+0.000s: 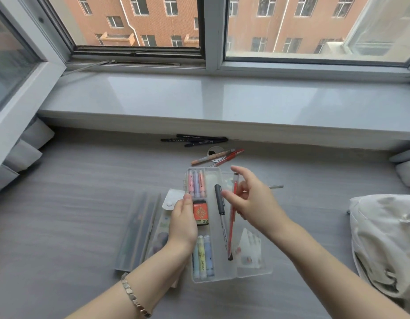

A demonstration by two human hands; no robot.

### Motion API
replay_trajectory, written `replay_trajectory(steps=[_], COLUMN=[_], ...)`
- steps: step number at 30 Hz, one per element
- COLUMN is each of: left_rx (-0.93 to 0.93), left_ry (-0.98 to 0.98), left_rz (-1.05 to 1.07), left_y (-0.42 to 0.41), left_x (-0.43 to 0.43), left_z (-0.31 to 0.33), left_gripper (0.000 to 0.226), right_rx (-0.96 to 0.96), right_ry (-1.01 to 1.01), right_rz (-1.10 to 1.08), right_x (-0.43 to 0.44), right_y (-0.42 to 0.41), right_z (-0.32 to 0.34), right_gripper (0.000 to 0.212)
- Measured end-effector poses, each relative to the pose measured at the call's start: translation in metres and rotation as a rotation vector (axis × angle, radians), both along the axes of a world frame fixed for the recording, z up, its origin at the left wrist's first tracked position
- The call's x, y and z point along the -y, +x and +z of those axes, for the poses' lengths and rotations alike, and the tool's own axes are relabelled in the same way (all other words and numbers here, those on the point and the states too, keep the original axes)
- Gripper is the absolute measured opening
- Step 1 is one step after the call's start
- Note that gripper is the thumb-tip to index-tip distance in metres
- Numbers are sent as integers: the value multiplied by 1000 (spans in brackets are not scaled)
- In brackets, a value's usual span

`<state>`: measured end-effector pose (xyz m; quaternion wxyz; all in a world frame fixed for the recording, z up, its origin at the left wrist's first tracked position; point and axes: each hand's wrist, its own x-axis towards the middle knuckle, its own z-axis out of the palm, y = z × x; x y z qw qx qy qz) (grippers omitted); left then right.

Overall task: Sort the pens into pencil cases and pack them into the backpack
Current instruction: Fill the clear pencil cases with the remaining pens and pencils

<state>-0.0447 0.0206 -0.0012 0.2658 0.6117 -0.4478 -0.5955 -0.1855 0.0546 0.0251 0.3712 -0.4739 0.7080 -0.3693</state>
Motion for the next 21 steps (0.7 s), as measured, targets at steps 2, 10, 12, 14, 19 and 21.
replay_trajectory(steps=[2, 10, 12, 14, 19, 21], left_rx=[-6, 17, 24, 28, 57, 60], left_ry=[-5, -38, -49, -61, -75, -73], left_rz=[-8, -23, -26, -32, -27, -38], left_y=[0, 0, 1, 2, 2, 1], left_x=[-2, -6, -6, -6, -6, -7], left_z=[2, -1, -2, -2, -1, -3], left_gripper=[34, 41, 40, 38, 35, 35], right_rx=[-112, -513, -565, -611, -665, -741], right_ry=[-23, -218, -222, -228, -184, -149], right_rz=[42, 126, 125, 131, 189, 185], right_x=[1, -3, -4, -6, -14, -14], right_y=[6, 19, 17, 16, 20, 22], right_z=[-5, -30, -34, -34, -37, -39], right_gripper=[56, 45, 51, 51, 46, 49])
